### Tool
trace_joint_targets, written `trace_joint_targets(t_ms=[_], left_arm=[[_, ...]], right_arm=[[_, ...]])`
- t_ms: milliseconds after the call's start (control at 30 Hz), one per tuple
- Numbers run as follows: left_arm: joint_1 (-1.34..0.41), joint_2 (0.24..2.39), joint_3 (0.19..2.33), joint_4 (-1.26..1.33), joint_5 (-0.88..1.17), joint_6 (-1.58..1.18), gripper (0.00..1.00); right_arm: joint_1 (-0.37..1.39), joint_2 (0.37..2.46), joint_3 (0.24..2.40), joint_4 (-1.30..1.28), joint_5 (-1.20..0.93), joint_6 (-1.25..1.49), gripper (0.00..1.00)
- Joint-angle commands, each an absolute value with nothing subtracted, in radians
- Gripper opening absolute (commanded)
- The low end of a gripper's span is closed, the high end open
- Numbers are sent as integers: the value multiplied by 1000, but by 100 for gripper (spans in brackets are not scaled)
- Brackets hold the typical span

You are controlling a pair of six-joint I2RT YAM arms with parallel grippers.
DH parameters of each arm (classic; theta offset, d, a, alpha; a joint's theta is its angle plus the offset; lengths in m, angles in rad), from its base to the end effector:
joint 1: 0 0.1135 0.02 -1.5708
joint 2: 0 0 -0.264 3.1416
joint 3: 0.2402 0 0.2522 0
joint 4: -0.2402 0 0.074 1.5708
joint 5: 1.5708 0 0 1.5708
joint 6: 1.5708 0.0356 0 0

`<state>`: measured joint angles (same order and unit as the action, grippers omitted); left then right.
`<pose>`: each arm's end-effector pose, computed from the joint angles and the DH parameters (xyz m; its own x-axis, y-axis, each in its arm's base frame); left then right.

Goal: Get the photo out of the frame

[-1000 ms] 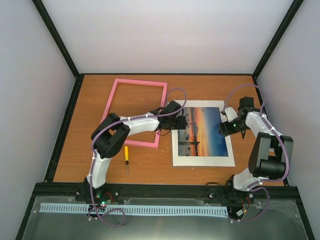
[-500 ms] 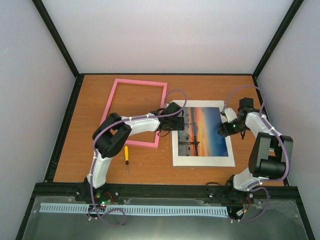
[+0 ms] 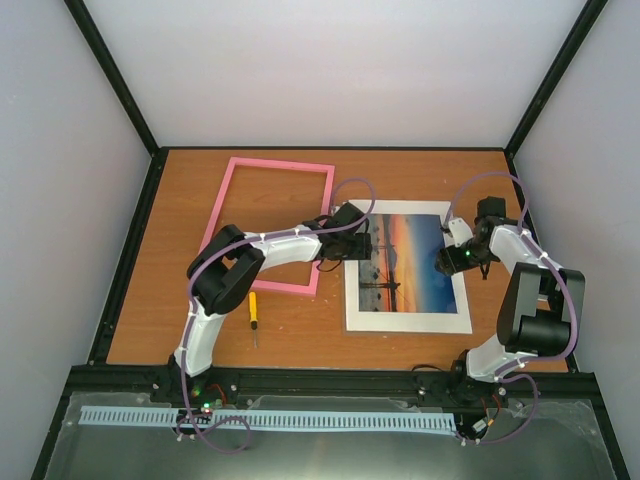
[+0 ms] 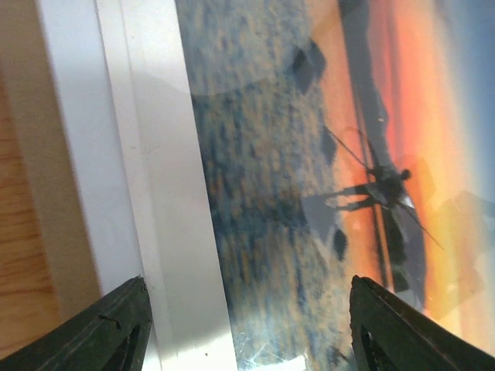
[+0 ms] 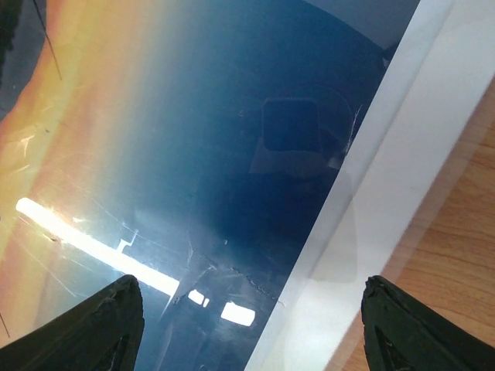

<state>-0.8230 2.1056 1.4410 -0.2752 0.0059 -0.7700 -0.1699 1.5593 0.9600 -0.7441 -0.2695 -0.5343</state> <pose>0.3052 -0.3294 0.1483 -0.9062 -0.0466 -0.4202 0.1458 0.8985 -0.4141 0.2751 -0.0376 0.1833 -0.8793 -0.3472 -0.3261 -0.3996 0.9102 0.1084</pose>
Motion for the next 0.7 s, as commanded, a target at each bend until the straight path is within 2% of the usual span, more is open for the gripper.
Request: trace_joint_targets(t_ms=[0,267,667], left_arm=[[-827,2126,1466,-204,107,-740,70],[-836,2227,1572,-188,208,-728,68],[-901,2348,1717,-130,353,-643,66]], right_arm=[[-177,1551,958,-743,-254,-542,75],[-182,1469,1003,-783,-190,-560,76],[-193,1425,976,-795,-205,-573,76]])
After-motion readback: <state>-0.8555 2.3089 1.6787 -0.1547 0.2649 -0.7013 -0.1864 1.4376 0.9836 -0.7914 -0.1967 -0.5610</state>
